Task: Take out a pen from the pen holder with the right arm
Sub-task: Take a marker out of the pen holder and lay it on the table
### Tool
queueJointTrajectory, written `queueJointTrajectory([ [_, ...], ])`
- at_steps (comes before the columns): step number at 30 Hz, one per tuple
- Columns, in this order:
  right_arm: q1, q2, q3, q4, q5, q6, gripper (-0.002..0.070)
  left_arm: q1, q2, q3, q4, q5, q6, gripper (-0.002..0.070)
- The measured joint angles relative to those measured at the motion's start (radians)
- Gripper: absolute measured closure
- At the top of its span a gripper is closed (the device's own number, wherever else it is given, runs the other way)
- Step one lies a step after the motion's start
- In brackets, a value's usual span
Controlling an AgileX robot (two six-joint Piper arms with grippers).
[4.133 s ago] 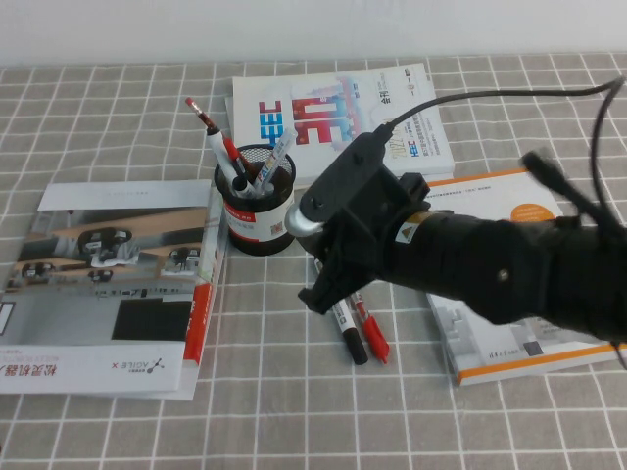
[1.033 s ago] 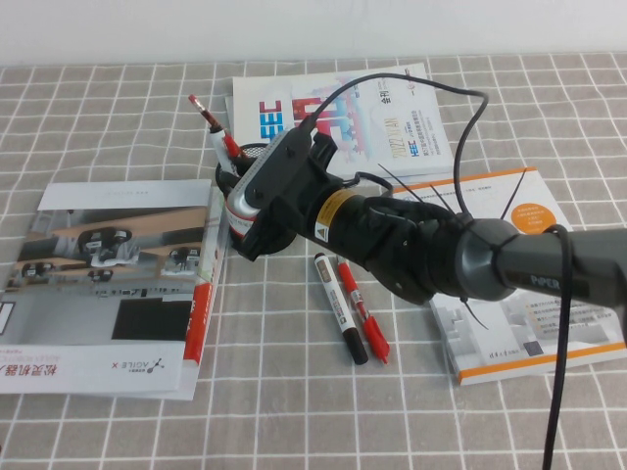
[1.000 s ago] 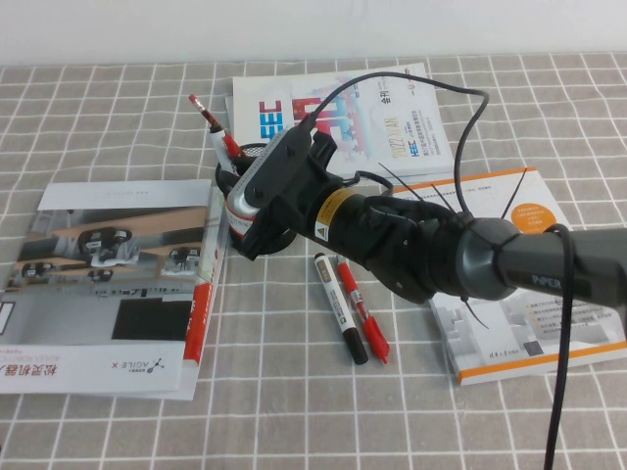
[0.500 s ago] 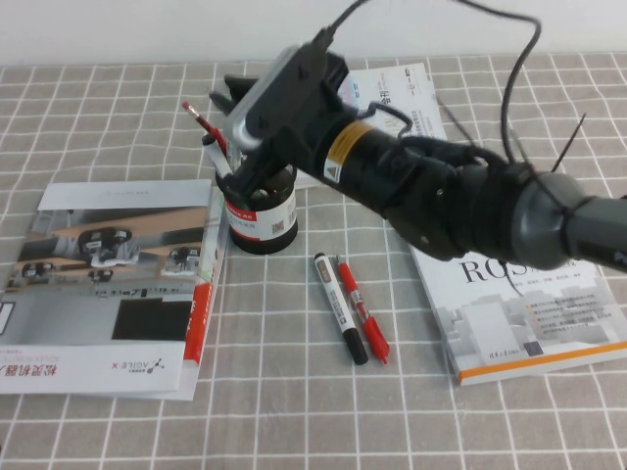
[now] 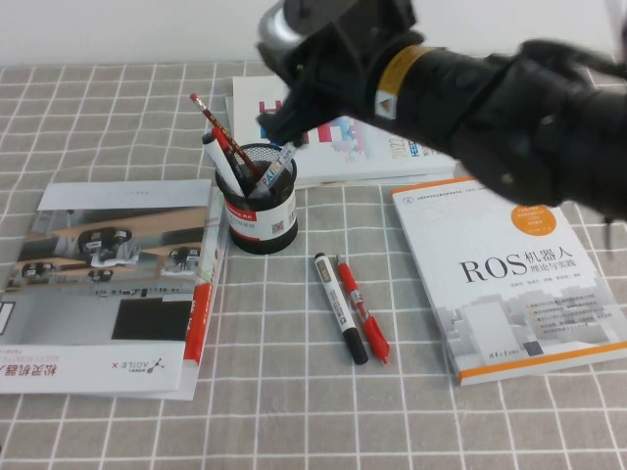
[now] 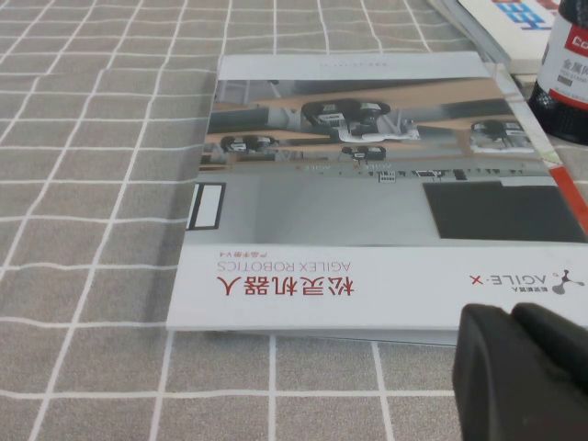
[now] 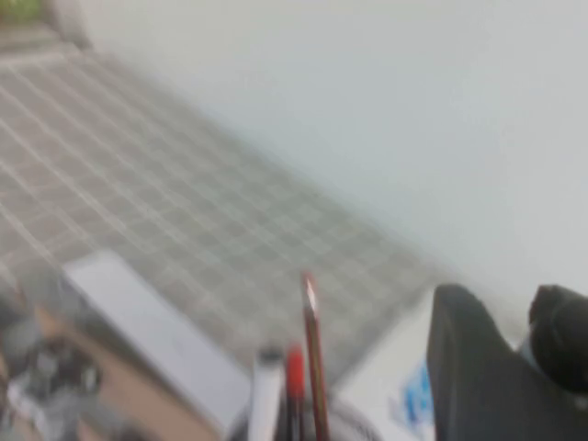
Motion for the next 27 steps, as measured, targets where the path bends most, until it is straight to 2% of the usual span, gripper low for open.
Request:
queueJointTrajectory([
  [4,0.0,-0.085,0.0,0.025,0.281,0.089,0.059,0.0,0.0,0.0,0.0,0.0,0.0,0.0678],
  [9,0.0,-0.111,0.0,0.127,0.581,0.117,0.059,0.0,0.0,0.0,0.0,0.0,0.0,0.0678],
  [19,-0.03,0.005,-0.068,0.243,0.843,0.112,0.059,0.0,0.0,0.0,0.0,0.0,0.0,0.0678],
  [27,-0.116,0.238,-0.276,0.43,1.049,-0.071,0.059,0.0,0.0,0.0,0.0,0.0,0.0,0.0678],
])
